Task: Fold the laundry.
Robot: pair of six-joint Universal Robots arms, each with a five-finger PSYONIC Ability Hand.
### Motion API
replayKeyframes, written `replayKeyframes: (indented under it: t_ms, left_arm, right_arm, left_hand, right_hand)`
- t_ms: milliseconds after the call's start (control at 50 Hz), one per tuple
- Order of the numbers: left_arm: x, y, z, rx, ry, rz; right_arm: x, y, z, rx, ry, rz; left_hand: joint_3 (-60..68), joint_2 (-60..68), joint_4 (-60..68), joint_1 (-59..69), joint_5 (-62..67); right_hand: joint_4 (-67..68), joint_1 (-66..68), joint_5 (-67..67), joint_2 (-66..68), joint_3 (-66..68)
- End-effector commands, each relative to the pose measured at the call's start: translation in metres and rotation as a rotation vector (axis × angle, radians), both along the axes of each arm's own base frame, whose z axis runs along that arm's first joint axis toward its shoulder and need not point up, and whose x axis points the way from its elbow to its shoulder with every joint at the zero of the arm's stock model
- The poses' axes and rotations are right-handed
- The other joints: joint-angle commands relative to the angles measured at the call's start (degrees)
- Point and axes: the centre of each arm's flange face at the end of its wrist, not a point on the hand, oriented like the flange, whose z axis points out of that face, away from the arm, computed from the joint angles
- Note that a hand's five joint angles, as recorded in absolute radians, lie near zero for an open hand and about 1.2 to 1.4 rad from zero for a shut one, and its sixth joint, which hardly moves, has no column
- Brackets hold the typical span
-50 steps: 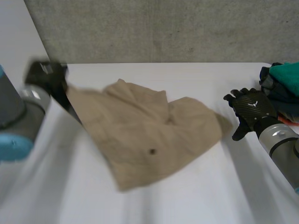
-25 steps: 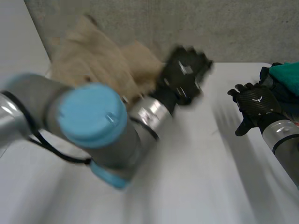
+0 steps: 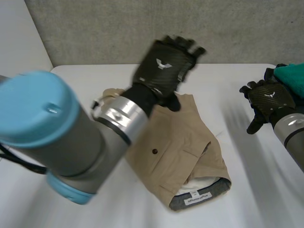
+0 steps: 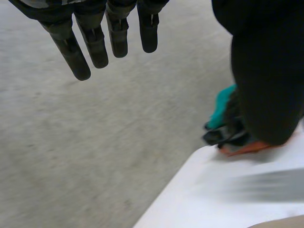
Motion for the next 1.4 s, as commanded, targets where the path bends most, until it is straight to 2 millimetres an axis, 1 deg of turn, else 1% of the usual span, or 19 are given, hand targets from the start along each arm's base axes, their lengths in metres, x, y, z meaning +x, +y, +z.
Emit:
replayKeyframes:
  t_ms: [20,80,140,260,340,480,680,760,780,820,860,940,1040,1060,1120,1200,1220,1300,1400]
  left_arm:
    - [0.058,-0.054,0.012,-0.012,0.001,0.203]
    - [0.073,-0.074,0.01,-0.002,-0.013,0.256]
    - [0.084,-0.099,-0.002,0.024,-0.044,0.276]
    - [0.091,-0.161,-0.056,0.132,-0.14,0.208]
    - [0.101,-0.199,-0.077,0.133,-0.193,0.18]
    - [0.097,-0.242,-0.116,0.078,-0.277,0.175]
    - [0.093,-0.258,-0.163,0.107,-0.314,0.163]
    - [0.093,-0.26,-0.175,0.094,-0.345,0.164]
    - [0.092,-0.259,-0.177,0.089,-0.353,0.167]
    - [0.092,-0.26,-0.181,0.071,-0.374,0.175]
    - [0.093,-0.261,-0.18,0.045,-0.398,0.201]
    - [0.097,-0.265,-0.161,-0.044,-0.442,0.32]
    - [0.105,-0.251,-0.101,-0.122,-0.425,0.438]
    - [0.107,-0.241,-0.081,-0.143,-0.408,0.448]
    - [0.111,-0.224,-0.056,-0.16,-0.381,0.456]
    - [0.116,-0.187,-0.022,-0.156,-0.338,0.456]
    - [0.115,-0.167,-0.008,-0.152,-0.313,0.451]
    - [0.118,-0.116,0.003,-0.091,-0.276,0.43]
    - [0.118,-0.054,-0.019,0.029,-0.282,0.366]
  right_arm:
    - [0.018,0.015,0.045,0.143,-0.082,0.034]
    - [0.024,0.017,0.062,0.193,-0.197,0.014]
    - [0.025,0.017,0.064,0.24,-0.282,-0.013]
    - [0.058,0.022,0.028,0.444,-0.444,-0.01]
    - [0.073,0.027,0.004,0.537,-0.49,-0.033]
    - [0.102,0.033,-0.026,0.62,-0.516,-0.047]
    - [0.116,0.033,-0.051,0.611,-0.467,-0.096]
    - [0.119,0.034,-0.056,0.601,-0.441,-0.097]
    - [0.119,0.033,-0.056,0.593,-0.428,-0.1]
    - [0.118,0.032,-0.054,0.572,-0.413,-0.104]
    - [0.118,0.03,-0.048,0.53,-0.402,-0.103]
    - [0.121,0.028,-0.018,0.397,-0.378,-0.04]
    - [0.121,0.027,0.03,0.177,-0.283,0.047]
    - [0.121,0.029,0.048,0.101,-0.243,0.071]
    - [0.119,0.032,0.08,-0.038,-0.18,0.101]
    - [0.116,0.038,0.11,-0.161,-0.104,0.118]
    - [0.115,0.039,0.114,-0.177,-0.093,0.119]
    - [0.11,0.039,0.136,-0.292,-0.056,0.123]
    - [0.116,0.045,0.128,-0.292,-0.007,0.169]
  left_hand:
    - [-0.86,-0.65,-0.54,-0.13,-0.21]
    - [-0.36,-0.15,-0.03,0.38,0.3]
    - [-0.36,-0.15,-0.03,0.38,0.3]
    - [-0.02,0.19,0.3,0.72,0.64]
    - [1.15,1.36,1.48,1.89,1.81]
    - [6.53,6.74,6.86,7.27,7.19]
    - [20.83,21.04,21.15,21.56,21.48]
    - [30.91,31.12,31.23,31.65,31.57]
    - [34.43,34.64,34.75,35.16,35.08]
    - [51.72,51.93,52.04,52.46,52.38]
    - [65.17,65.38,65.49,65.9,65.82]
    - [65.22,65.43,65.55,65.96,65.88]
    - [65.22,65.43,65.55,65.96,65.88]
    - [65.22,65.43,65.55,65.96,65.88]
    - [65.22,65.43,65.55,65.96,65.88]
    - [65.22,65.43,65.55,65.96,65.88]
    - [65.22,65.43,65.55,65.96,65.88]
    - [65.22,65.43,65.55,65.96,65.88]
    - [65.22,65.43,65.55,65.96,65.88]
  right_hand:
    - [-3.48,-1.4,-3.52,-2.55,-2.25]
    - [-3.48,-1.4,-3.52,-2.55,-2.25]
    - [-3.48,-1.4,-3.52,-2.55,-2.25]
    - [-3.48,-1.4,-3.52,-2.55,-2.25]
    - [-3.48,-1.4,-3.52,-2.55,-2.25]
    - [-1.71,0.37,-1.76,-0.78,-0.49]
    - [11.55,13.63,11.5,12.48,12.77]
    - [30.53,32.61,30.48,31.46,31.75]
    - [43.07,45.15,43.03,44.0,44.3]
    - [62.44,64.52,62.39,63.37,63.66]
    - [66.52,68.6,66.47,67.45,67.74]
    - [66.52,68.6,66.48,67.45,67.75]
    - [66.52,68.6,66.48,67.45,67.75]
    - [66.52,68.6,66.48,67.45,67.75]
    - [66.52,68.6,66.48,67.45,67.75]
    - [66.52,68.6,66.48,67.45,67.75]
    - [66.52,68.6,66.48,67.45,67.75]
    - [66.52,68.6,66.48,67.45,67.75]
    - [66.52,68.6,66.48,67.45,67.75]
